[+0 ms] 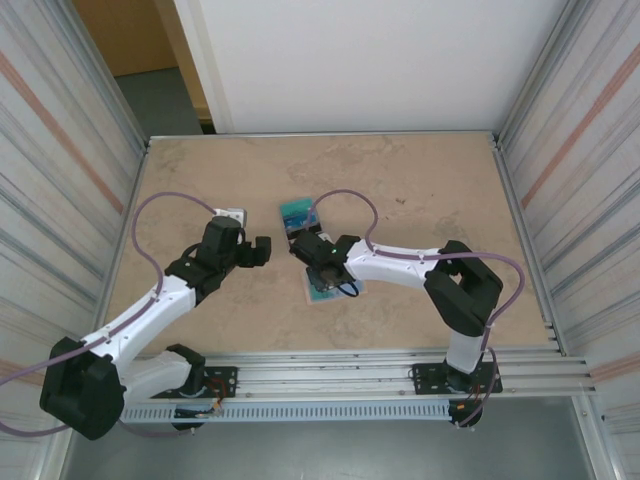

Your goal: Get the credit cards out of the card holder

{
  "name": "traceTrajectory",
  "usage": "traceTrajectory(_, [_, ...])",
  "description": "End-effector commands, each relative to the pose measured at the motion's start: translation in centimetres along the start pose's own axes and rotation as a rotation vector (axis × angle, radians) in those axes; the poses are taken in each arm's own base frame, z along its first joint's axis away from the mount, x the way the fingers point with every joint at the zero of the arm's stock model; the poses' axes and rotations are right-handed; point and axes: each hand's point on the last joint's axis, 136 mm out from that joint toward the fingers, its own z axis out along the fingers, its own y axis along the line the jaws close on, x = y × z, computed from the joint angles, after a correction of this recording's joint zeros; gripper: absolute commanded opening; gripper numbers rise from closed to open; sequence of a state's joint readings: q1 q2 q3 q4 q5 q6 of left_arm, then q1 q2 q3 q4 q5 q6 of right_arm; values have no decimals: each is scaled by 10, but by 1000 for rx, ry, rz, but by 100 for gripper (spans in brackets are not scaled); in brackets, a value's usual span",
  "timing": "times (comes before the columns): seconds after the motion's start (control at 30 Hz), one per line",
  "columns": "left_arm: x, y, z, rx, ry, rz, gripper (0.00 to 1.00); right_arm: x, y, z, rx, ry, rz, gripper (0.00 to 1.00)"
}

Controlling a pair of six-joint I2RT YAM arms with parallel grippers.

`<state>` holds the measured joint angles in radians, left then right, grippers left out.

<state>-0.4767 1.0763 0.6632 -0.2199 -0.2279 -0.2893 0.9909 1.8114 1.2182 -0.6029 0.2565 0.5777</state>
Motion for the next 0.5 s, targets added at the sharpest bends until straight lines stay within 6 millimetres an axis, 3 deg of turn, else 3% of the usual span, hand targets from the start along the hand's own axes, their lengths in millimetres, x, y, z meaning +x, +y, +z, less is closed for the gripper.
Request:
traceTrajectory(0.0, [-15, -1, -11, 15, -42, -12, 99, 2, -25, -10, 82, -17, 35, 33])
traceTrajectory(0.33, [-14, -7, -15, -25, -60, 49, 99, 7, -59, -13, 126, -14, 127, 33])
traceTrajectory(0.47, [-5, -18, -14, -39, -48, 77, 99, 13, -69, -9, 130, 6, 153, 33])
